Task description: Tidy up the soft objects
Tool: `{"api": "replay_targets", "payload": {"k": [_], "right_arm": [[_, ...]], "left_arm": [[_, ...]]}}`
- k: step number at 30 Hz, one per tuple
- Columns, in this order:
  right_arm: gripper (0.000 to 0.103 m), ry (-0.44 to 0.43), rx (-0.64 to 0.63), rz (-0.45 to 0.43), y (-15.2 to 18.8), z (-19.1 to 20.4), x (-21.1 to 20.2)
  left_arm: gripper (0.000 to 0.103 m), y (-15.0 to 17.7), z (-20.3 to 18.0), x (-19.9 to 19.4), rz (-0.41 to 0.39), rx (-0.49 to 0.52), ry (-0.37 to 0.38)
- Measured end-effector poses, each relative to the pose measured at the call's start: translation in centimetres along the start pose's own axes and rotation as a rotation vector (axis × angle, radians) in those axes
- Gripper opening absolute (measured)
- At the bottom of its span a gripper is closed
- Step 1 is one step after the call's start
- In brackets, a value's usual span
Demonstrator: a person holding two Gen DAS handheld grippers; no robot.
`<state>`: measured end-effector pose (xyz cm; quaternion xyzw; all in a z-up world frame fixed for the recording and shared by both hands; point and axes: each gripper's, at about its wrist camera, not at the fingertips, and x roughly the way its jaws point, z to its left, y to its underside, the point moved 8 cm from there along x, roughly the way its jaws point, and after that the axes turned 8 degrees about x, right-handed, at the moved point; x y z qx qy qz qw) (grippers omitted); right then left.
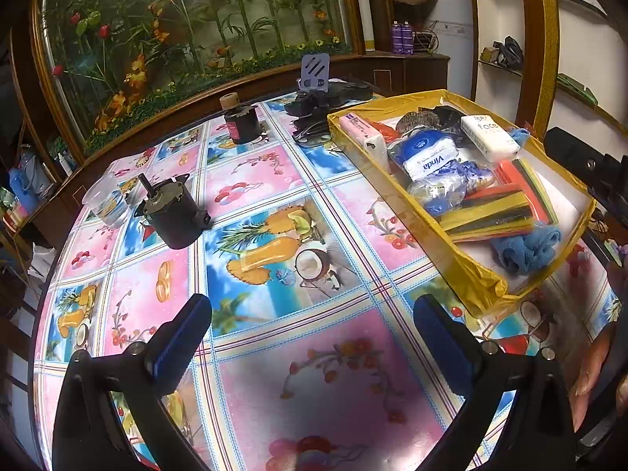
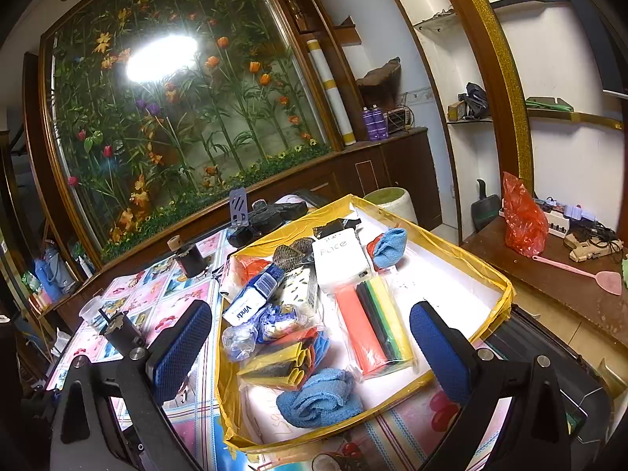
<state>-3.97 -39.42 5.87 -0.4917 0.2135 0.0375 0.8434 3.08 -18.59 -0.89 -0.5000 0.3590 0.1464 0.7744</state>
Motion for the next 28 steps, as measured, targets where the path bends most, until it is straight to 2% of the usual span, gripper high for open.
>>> {"api": "replay_targets", "payload": {"k": [12,28], "right_arm": [[0.102,0.0,0.008,0.003,0.3,0.1,-0.1],[0.102,0.0,0.011,-0.001,0.5,0.3,-0.2]], "left_arm": [[0.102,-0.1,-0.1,-0.2,0.0,0.018,-0.027],[0.102,-0.5,0.0,-1.0,-0.015,0.063,-0.137]]}}
